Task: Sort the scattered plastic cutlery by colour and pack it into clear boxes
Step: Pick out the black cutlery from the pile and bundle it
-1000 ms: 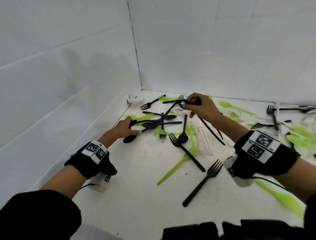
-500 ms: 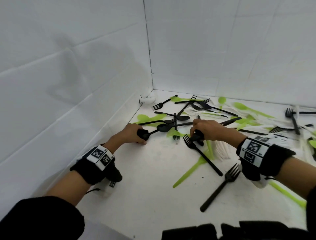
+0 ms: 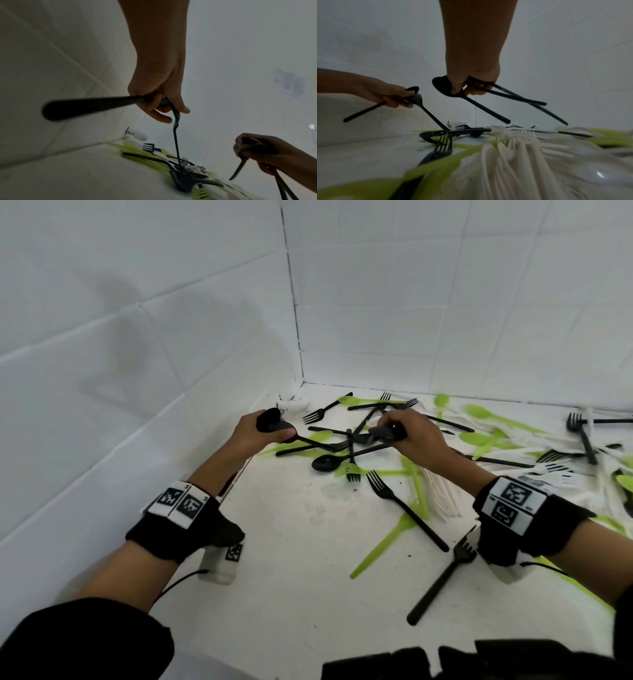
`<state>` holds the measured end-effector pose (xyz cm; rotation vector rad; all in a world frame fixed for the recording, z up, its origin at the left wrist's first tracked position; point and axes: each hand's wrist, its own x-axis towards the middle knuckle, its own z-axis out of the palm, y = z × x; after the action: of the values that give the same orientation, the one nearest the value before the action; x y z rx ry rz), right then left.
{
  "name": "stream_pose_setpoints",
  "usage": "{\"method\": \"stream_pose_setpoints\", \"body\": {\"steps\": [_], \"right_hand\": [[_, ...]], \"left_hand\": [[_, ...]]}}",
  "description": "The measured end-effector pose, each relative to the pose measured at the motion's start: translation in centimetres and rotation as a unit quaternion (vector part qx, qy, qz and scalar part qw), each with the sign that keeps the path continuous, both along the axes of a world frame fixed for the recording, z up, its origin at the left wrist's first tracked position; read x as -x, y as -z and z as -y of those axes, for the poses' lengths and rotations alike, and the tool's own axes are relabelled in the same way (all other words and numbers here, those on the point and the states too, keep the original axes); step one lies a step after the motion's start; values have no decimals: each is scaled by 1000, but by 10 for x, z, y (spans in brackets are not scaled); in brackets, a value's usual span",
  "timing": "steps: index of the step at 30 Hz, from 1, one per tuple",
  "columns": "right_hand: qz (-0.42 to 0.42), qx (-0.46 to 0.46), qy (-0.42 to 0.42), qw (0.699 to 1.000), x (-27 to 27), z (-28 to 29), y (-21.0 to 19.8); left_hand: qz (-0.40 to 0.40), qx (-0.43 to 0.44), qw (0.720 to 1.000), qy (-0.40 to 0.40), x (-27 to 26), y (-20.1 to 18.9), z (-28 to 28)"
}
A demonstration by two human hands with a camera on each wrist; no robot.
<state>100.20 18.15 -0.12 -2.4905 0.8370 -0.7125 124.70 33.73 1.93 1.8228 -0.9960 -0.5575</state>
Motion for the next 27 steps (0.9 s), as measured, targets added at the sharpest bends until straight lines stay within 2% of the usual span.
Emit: {"method": "stream_pose_setpoints", "body": {"steps": [4, 8, 12, 15, 18, 20, 23, 27], "right_hand": [[76, -4, 29, 997, -5, -10, -14], [119, -5, 68, 991, -6, -15, -26], [149, -91, 47, 984, -13, -11, -29], [66, -96, 51, 992, -21, -7, -29], [-82, -48, 36, 995, -31, -1, -18], [-154, -21, 22, 988, -39, 3, -8], [-192, 2, 0, 981, -49, 0, 3], [-253, 27, -38, 966, -58, -3, 14]], "left_hand": [[-144, 45, 989, -2, 1, 7, 8], [-228, 113, 964, -75, 3, 6, 23], [-336, 149, 924, -105, 0, 5, 36], [-358, 137, 920, -89, 1, 5, 46], [-364, 90, 925, -63, 5, 4, 51], [-386, 77, 918, -47, 7, 3, 55], [-425, 71, 901, -56, 10, -1, 60], [-385, 41, 920, -51, 5, -13, 66]]}}
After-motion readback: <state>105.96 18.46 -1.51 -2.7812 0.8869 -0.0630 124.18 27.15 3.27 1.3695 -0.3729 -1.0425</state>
